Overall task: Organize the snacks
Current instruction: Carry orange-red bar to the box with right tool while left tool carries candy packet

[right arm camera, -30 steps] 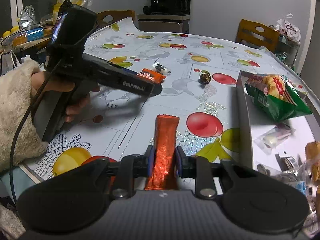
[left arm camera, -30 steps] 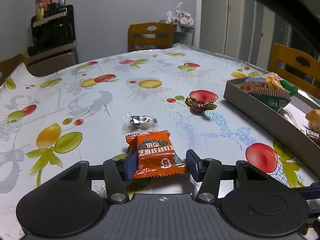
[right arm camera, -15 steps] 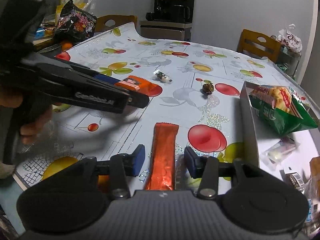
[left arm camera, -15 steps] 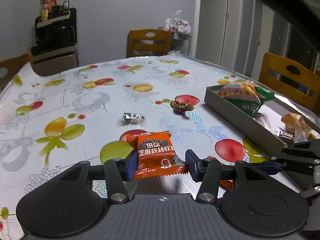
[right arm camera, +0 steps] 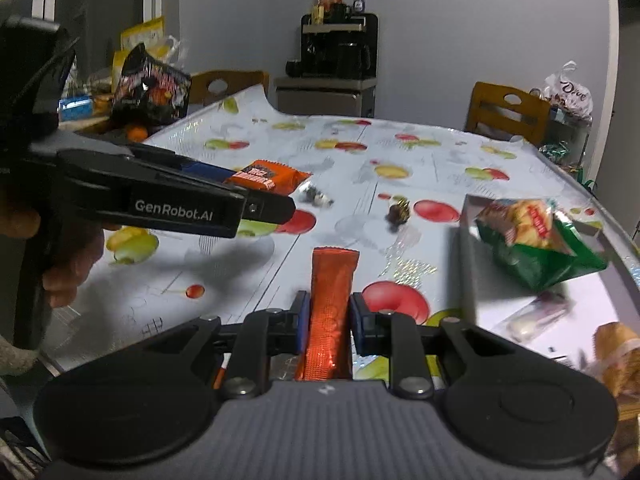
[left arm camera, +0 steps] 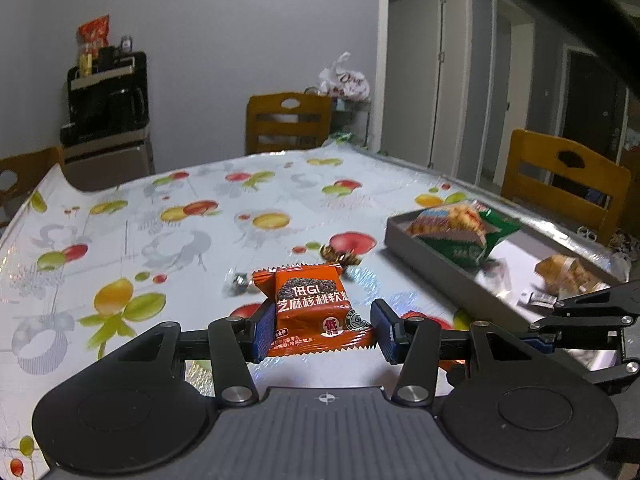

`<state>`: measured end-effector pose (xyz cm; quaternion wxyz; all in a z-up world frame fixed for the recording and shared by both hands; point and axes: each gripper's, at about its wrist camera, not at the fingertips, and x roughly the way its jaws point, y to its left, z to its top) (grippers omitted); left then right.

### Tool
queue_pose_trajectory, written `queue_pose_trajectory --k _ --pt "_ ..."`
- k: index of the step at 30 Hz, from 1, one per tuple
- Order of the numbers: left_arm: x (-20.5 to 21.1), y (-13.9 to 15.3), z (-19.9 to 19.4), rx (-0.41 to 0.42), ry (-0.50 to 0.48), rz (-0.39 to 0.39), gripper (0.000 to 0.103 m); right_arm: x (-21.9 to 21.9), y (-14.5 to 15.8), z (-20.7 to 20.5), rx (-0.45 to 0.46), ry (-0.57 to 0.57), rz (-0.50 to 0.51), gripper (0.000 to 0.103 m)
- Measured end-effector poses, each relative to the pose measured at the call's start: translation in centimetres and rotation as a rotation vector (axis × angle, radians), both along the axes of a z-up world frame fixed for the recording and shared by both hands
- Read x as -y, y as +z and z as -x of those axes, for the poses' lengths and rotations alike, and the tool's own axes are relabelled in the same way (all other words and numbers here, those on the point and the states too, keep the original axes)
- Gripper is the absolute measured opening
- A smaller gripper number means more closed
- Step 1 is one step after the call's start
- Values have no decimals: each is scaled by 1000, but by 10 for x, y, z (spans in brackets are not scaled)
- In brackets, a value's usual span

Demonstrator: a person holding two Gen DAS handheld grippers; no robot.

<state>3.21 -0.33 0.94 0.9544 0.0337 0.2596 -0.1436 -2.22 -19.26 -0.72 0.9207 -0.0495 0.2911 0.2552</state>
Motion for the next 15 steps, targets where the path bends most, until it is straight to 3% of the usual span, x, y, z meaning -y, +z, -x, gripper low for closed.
queue_pose_trajectory --k 15 --pt "74 23 3 72 -151 10 51 93 42 13 107 -182 -63 21"
